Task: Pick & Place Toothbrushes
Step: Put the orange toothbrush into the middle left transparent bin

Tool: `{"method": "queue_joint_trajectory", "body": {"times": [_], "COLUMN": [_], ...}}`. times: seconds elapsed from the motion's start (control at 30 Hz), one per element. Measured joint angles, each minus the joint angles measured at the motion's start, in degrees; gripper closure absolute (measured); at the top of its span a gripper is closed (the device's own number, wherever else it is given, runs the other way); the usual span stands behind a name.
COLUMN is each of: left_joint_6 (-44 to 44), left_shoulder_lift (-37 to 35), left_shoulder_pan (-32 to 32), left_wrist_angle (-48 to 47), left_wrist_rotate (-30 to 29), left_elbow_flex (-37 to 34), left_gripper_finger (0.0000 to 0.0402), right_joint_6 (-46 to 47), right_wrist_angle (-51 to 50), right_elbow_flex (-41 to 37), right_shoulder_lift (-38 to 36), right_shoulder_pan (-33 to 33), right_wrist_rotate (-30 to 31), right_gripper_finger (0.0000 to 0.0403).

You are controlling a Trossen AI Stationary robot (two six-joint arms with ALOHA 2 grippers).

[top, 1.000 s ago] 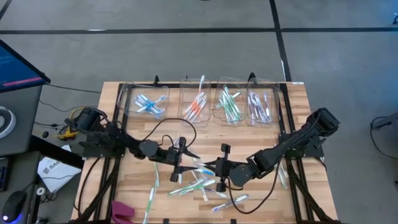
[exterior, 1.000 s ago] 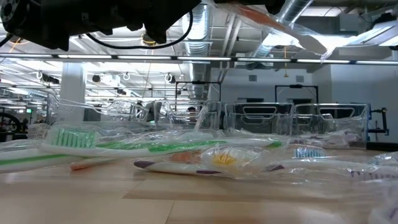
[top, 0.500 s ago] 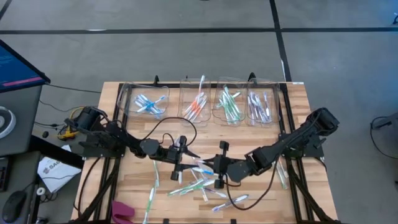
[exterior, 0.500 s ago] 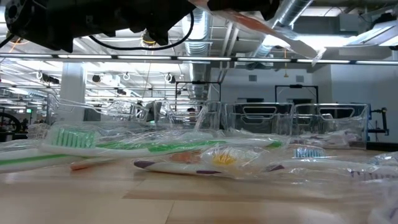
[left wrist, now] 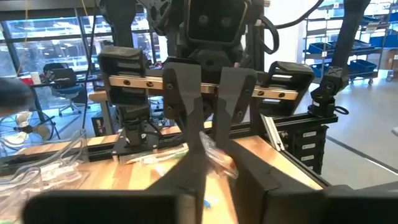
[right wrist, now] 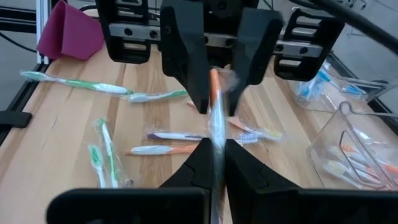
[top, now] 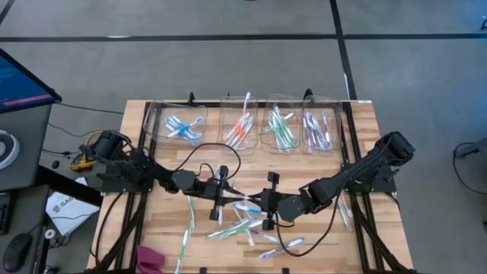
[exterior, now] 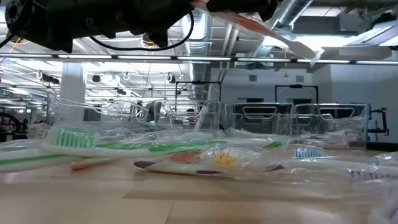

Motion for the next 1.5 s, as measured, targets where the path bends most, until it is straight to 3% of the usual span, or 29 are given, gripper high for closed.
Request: {"method": "queue_joint_trajectory", "body": {"times": [0.1,0.23,0.6,0.7,0.83,1.0,1.1,1.27,1.5], "left_joint_6": [0.4,0.6,0.9,1.1,2.8,5.1,7.8,11.5,11.6], "left_shoulder_lift": [0.0,0.0,0.0,0.0,-0.3,-4.2,-9.5,-21.2,-32.2], "left_shoulder_pan": [0.0,0.0,-0.2,-0.7,-1.2,-1.8,-1.5,2.9,13.7], "left_wrist_angle": [-0.1,-0.1,-0.5,-0.6,-0.8,-3.2,-9.1,-22.0,-36.5], "left_wrist_rotate": [-0.5,-0.4,-0.4,-2.0,-2.9,-7.5,-12.3,-19.9,-21.8], "left_elbow_flex": [0.0,0.0,0.0,0.0,0.0,0.0,0.0,0.0,0.0], "left_gripper_finger": [0.0384,0.0382,0.0387,0.0387,0.0387,0.0387,0.0387,0.0387,0.0387], "right_joint_6": [0.3,0.8,1.4,-1.1,-1.3,6.0,11.7,18.2,19.4], "right_wrist_angle": [0.0,-0.2,-1.5,-2.5,-6.3,-14.3,-19.5,-25.3,-26.8], "right_elbow_flex": [0.0,0.0,0.0,0.2,0.3,0.3,0.3,0.3,0.2], "right_shoulder_lift": [0.0,0.0,0.0,-0.3,-2.2,-6.9,-9.4,-11.4,-10.3], "right_shoulder_pan": [0.0,0.0,0.7,2.0,4.8,9.5,12.5,16.1,16.1], "right_wrist_rotate": [0.0,0.1,0.2,0.0,4.2,21.1,27.5,31.2,32.2], "right_gripper_finger": [0.0392,0.0377,0.0188,0.0160,0.0151,0.0150,0.0150,0.0150,0.0149]}}
